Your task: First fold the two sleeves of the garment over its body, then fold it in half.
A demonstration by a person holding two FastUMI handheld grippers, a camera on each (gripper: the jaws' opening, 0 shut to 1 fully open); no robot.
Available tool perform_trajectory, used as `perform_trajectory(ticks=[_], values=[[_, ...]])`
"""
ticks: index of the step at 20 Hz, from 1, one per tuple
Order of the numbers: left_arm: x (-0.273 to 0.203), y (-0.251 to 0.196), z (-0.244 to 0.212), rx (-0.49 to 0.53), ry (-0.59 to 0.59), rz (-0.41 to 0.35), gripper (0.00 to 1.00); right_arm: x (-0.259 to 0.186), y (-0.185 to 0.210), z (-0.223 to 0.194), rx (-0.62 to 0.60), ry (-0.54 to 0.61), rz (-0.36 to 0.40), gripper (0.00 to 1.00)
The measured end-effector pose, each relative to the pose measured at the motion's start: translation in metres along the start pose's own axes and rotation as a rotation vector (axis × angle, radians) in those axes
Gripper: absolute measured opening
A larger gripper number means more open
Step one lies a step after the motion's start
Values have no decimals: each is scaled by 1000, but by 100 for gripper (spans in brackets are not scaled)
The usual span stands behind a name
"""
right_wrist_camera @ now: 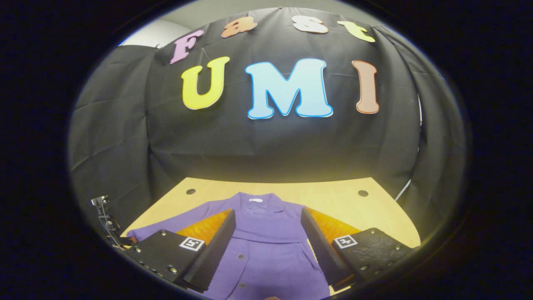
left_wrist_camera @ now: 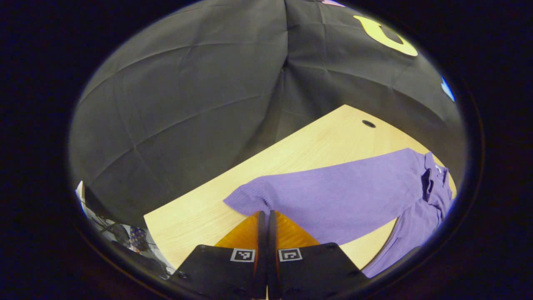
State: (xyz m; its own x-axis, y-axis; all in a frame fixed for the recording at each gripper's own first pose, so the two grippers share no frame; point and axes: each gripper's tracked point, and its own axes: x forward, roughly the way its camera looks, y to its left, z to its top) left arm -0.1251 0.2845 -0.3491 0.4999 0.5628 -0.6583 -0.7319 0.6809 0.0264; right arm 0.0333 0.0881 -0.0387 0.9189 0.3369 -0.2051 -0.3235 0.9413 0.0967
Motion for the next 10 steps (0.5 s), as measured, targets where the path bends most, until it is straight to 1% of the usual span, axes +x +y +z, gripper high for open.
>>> perform_trajectory(ticks=[3, 5, 8, 10], values=[[-13, -7, 21, 4, -52, -15, 6, -1, -15, -1, -2, -3, -31, 97], [-23, -22, 38, 7, -87, -36, 6, -4, -20, -3, 14, 1, -37, 97], [-42, -52, 67, 12, -142, -92, 6, -4, -29, -9, 23, 3, -49, 97], [-55, -79, 83, 26, -175, -135, 6, -5, -36, -13, 20, 4, -59, 97]])
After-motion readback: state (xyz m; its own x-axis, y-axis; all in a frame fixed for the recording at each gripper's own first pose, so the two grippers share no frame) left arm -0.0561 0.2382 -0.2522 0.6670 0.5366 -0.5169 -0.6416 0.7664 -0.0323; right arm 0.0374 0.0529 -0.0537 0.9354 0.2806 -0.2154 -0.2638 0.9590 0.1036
